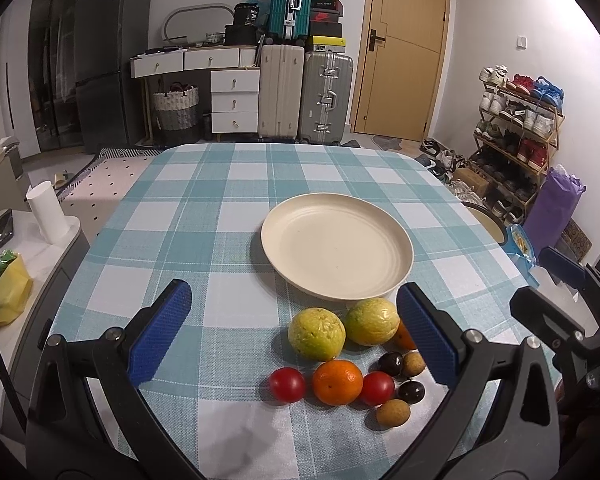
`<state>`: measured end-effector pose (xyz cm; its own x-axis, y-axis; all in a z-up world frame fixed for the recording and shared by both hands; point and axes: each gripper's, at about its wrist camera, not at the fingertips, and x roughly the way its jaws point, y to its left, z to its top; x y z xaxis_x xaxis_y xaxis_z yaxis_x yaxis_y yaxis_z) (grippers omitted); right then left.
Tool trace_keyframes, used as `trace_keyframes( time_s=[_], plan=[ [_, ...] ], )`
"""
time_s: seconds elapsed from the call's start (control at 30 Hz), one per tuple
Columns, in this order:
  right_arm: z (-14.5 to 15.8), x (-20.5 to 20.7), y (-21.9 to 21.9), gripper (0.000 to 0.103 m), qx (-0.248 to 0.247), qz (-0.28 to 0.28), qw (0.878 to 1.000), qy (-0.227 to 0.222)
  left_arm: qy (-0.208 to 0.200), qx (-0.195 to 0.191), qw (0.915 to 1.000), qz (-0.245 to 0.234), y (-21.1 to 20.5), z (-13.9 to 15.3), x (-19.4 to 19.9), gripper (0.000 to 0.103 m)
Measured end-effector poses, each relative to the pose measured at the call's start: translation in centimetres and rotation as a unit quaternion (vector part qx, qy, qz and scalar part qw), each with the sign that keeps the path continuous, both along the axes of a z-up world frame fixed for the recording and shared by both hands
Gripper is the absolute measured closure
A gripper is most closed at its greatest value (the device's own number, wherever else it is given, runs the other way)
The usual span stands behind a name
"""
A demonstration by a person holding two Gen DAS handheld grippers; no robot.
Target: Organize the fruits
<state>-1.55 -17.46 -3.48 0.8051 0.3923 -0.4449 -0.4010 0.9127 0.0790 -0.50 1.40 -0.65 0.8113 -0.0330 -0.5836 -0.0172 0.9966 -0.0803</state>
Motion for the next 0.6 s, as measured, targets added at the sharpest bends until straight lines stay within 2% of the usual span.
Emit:
trace_keyframes(
  time_s=[0.37,0.6],
  plan=[
    [-0.1,0.0,0.1,0.0,0.002,0.001,1.0,0.003,0.017,-0.013,0.9998,-0.005,0.5,-0.9,0.5,0.001],
    [-1.0,-0.1,0.2,0.0,0.005,0.003,1.0,0.011,0.047,-0.042,0.9971,-0.042,0.7,-2.8,1.8,0.001]
  ],
)
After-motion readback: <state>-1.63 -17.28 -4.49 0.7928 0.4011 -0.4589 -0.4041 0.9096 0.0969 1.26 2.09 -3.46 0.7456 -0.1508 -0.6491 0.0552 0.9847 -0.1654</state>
